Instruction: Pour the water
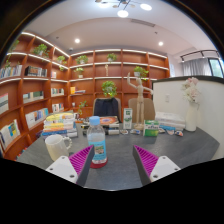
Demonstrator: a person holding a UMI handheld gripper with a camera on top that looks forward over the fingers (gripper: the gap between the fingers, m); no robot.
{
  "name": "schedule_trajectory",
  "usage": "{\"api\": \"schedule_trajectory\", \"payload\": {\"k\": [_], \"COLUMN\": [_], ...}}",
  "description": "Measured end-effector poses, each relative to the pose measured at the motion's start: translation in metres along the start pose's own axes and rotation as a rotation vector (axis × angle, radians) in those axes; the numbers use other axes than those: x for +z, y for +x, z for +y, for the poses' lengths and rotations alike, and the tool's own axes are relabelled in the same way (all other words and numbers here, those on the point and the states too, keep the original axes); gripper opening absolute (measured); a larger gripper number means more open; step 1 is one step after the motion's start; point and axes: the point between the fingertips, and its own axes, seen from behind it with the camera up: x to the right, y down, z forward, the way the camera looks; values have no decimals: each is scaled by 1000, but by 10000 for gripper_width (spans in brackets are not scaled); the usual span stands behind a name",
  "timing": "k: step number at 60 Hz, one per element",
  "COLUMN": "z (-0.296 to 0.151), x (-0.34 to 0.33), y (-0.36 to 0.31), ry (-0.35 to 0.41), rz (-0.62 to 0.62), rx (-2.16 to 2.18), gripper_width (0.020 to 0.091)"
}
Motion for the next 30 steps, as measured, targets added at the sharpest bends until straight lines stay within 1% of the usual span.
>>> {"api": "schedule_trajectory", "payload": {"k": [4,18,30], "z": [-7,-22,-30], "x": [-11,-33,-42], "y": [7,38,45], "ry": [28,66,95], "rz": [14,68,74], "rx": [2,5,14], "gripper_width": [772,773,774]}}
